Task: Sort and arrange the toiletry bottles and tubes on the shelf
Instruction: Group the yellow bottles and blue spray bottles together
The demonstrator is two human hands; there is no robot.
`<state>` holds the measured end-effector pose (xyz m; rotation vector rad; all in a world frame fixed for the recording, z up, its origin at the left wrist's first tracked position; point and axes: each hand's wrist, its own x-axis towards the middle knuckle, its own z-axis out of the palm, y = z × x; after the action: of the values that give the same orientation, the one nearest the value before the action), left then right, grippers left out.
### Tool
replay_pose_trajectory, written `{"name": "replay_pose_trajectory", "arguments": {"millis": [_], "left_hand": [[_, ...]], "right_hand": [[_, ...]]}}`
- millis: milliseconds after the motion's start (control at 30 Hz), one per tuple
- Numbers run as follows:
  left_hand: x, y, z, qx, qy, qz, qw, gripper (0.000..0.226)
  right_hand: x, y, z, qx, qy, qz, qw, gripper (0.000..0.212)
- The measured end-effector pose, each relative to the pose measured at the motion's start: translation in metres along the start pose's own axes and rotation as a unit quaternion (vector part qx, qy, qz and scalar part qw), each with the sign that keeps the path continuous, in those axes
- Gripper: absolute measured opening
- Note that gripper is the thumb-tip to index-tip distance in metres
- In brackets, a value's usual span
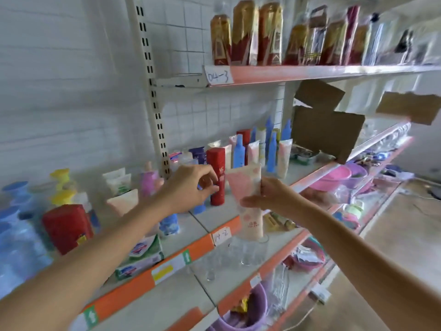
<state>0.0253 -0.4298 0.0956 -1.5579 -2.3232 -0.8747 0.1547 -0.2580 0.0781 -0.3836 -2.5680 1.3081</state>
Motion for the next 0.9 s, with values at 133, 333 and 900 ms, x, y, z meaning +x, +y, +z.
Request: {"name": "replay_pose_trajectory", "arguments": {"millis": [133,333,900], "left_hand": [[0.044,-0.01,0.058,0.022,-0.051,0.013,0.998,0.01],[0.095,-0.046,0.136,0.003,-0.017,-0.04,0.999,0.005],[0.151,-0.073,0.217,-0.012,0.071,-0.184,0.98,0.014]], "right_hand": [[0.019,0.049,-0.03,0.021,0.045,0.033,0.998,0.036],[0.084,0.113,-0.071,0.006,0.062,0.067,0.996,0.038],[0.264,0.198,-0.091,0.068,-0.081,0.036,0.994,0.019]]}}
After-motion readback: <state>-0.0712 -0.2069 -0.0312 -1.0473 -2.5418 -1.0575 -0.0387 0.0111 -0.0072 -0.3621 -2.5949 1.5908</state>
